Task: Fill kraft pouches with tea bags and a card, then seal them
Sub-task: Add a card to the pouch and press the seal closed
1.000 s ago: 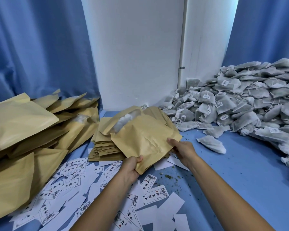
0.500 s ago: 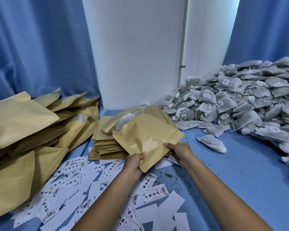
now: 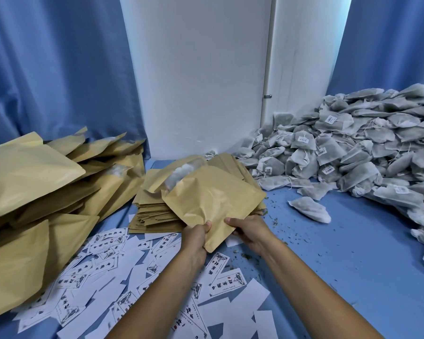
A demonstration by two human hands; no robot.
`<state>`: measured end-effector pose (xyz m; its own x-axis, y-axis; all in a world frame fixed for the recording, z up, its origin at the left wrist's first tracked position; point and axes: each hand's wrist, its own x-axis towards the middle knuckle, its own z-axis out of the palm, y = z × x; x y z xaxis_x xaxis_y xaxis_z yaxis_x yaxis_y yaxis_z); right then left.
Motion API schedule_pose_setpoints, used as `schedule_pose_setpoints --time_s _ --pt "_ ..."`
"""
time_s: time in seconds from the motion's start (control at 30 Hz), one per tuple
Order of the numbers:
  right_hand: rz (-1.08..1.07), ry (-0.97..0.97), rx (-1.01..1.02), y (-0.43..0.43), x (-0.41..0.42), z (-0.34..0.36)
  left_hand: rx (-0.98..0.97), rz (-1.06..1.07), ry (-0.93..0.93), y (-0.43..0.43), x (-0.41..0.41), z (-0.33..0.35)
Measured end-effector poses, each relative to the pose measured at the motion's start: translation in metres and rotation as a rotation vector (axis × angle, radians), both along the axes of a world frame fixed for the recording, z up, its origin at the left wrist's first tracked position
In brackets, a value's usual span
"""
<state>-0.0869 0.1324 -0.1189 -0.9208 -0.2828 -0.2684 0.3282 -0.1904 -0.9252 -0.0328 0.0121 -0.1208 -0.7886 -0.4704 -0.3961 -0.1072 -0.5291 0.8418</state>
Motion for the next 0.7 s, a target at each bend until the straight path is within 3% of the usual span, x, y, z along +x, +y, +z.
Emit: schedule_pose_setpoints --time_s 0.33,0.47,0.7 --pt "0.089 0.087 0.022 -0.006 0.015 -0.004 0.066 0.025 0.056 0.006 0.003 0.002" --pt "0.219 0.075 0.017 -0.014 0.032 -0.015 0.086 0.045 0.058 0.01 0.004 0.004" --pt "0.149 0.046 0.008 -0.021 0.041 -0.022 0.1 0.051 0.081 0.011 0.004 0.007"
